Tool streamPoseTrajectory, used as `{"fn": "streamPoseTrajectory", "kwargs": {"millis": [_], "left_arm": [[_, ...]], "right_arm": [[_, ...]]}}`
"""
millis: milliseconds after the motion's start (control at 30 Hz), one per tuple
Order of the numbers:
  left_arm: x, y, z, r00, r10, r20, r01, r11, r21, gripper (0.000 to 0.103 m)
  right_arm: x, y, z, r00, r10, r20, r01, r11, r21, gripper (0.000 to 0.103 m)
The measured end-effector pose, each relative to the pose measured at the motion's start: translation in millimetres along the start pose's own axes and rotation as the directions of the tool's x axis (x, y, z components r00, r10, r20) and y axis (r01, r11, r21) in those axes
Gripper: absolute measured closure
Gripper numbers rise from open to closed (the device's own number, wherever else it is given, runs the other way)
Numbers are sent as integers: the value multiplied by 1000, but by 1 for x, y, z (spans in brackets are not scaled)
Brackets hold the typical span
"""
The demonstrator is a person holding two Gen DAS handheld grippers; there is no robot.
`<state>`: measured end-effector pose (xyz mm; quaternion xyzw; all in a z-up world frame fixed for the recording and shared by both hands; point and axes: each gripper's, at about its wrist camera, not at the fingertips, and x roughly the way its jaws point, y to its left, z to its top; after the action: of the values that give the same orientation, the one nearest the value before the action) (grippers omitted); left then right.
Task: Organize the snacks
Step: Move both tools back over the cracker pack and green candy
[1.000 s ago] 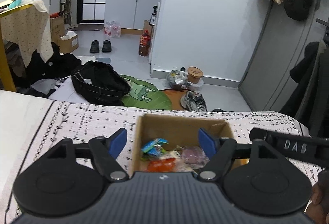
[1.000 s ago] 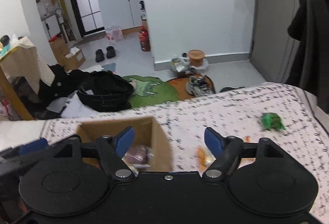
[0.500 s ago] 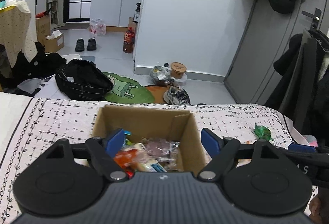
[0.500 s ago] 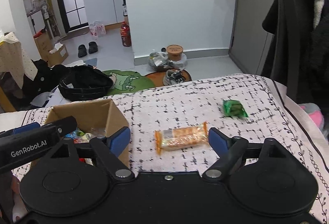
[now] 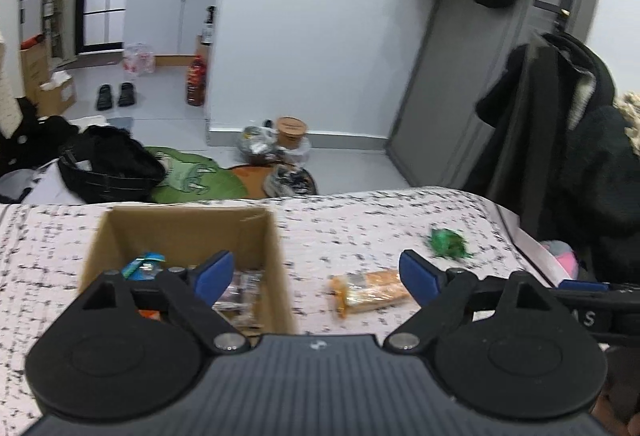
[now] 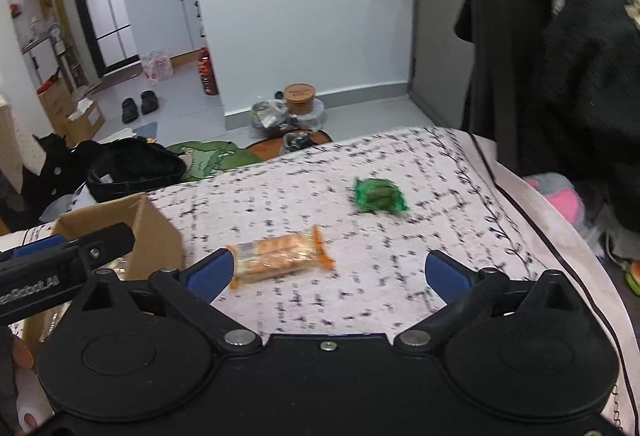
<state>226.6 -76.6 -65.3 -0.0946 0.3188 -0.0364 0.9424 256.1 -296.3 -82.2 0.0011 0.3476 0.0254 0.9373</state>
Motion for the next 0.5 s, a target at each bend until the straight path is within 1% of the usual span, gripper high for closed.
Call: {"fn": "streamPoseTrajectory", "kwargs": {"millis": [133, 267, 500], "left_arm": [[8, -19, -3, 999, -27, -24, 28, 998, 53, 11], [19, -33, -4, 998, -38, -54, 42, 997, 70, 11], [40, -46, -1, 995, -18, -96, 24, 998, 64, 11]], "right_arm": [[4, -20, -2, 1000, -10, -13, 10, 999, 33, 0], [7, -35, -1, 1000, -15, -13, 16, 999, 50, 0], [15, -55, 7, 1000, -7, -8, 8, 998, 68, 0]]}}
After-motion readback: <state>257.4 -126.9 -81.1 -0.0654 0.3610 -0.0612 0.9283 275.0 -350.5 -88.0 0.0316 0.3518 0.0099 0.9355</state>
